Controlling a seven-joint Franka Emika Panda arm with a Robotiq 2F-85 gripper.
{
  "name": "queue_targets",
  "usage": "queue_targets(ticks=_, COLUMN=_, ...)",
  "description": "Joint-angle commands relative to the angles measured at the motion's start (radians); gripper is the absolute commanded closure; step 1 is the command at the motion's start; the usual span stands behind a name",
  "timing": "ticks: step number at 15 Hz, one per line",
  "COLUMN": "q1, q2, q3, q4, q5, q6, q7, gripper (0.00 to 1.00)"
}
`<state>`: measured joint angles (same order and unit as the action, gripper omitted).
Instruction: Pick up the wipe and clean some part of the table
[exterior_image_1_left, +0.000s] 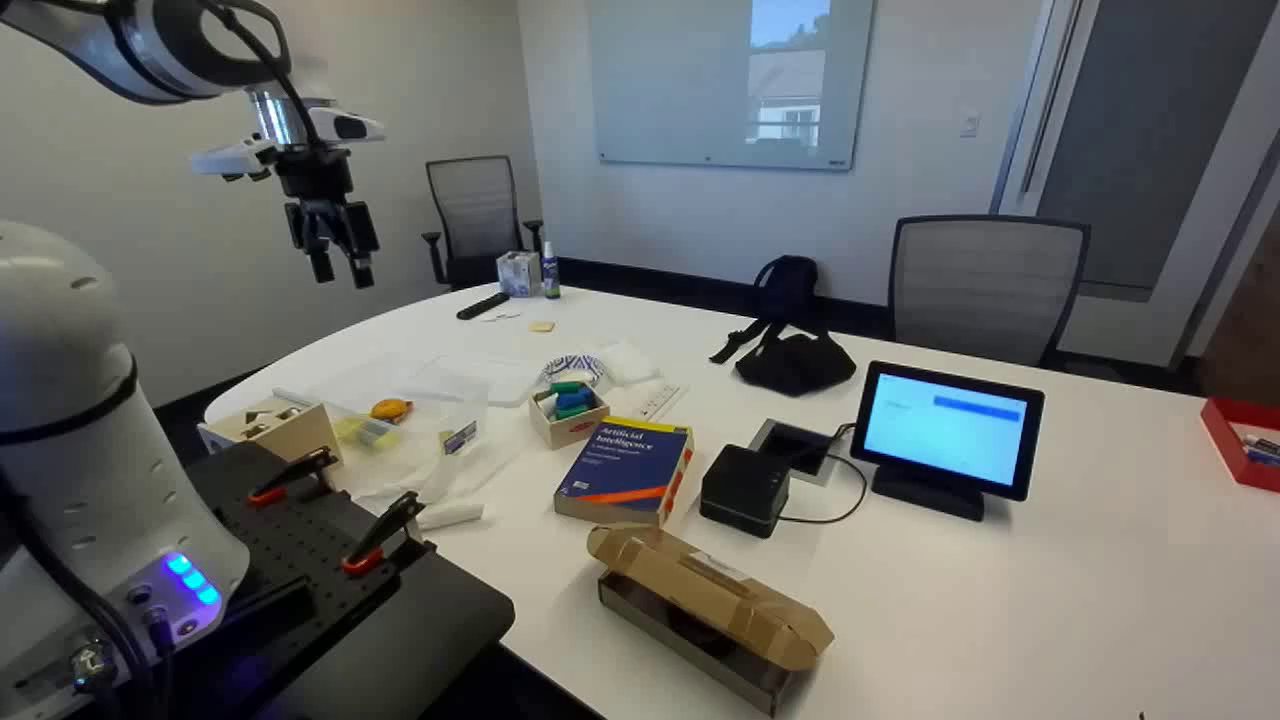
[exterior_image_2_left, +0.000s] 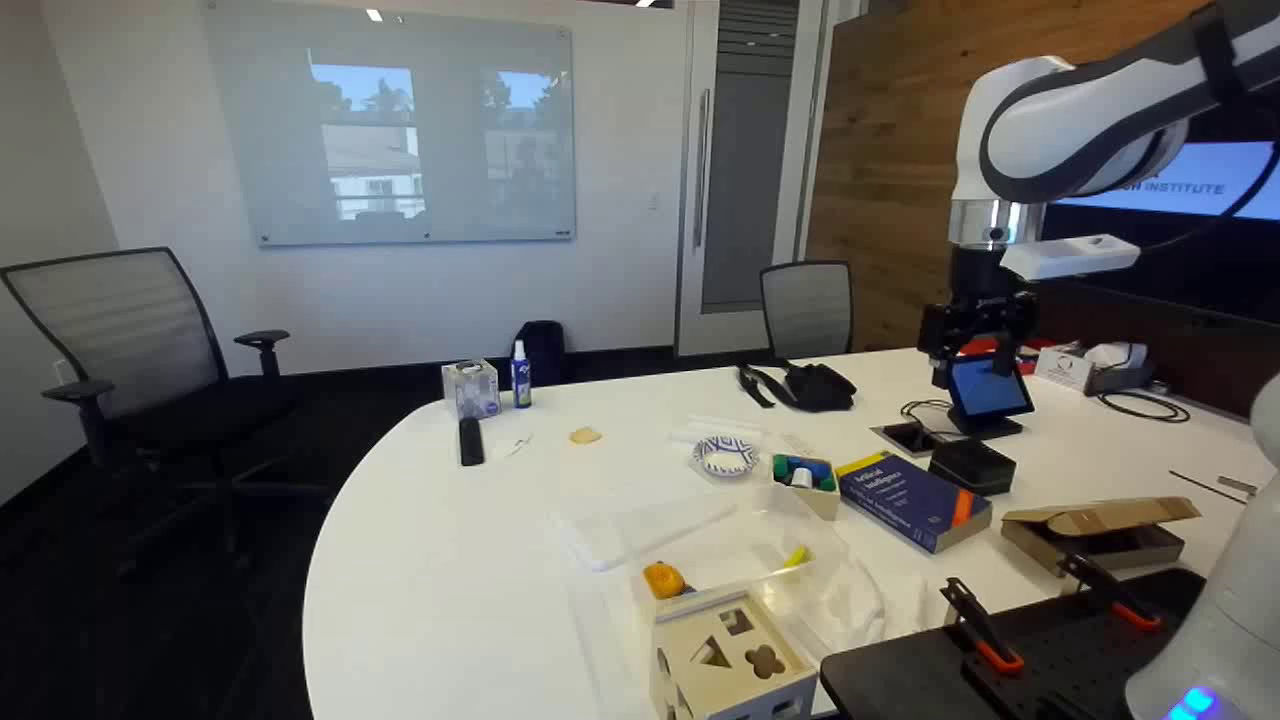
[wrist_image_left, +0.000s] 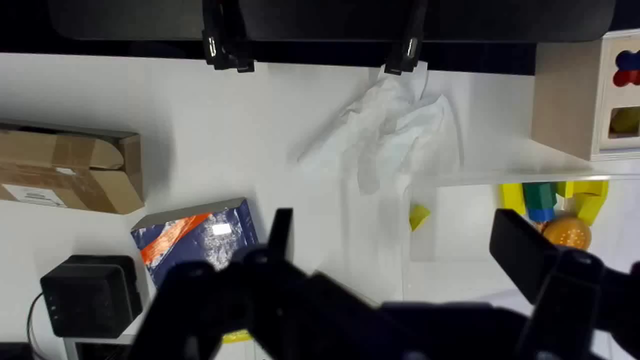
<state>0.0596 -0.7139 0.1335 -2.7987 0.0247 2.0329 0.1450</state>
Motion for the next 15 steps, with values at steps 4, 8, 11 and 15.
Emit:
queue_targets(ticks=4, q1=-0.014, q2=0.114, q3=-0.026, q4=0.003, q5=0.001, q6=0.052, q7=-0.004, gripper=0.0)
queue_targets(ticks=8, q1=-0.043, q2=0.329, q3=-0.04, q4=-0.002, q5=-0.012, q6=0.191, q7=0.016, gripper=0.0)
queue_targets(ticks=11, q1=-0.069, q2=0.503, q3=-0.033, q4=-0.007, q5=-0.041, q6=0.372, q7=0.068, gripper=0.0)
queue_targets(ticks=15, q1=-0.074, q2=0.731, q3=-0.041, q4=0.004, q5=-0.106, q6=0.568, q7=0.166, gripper=0.0)
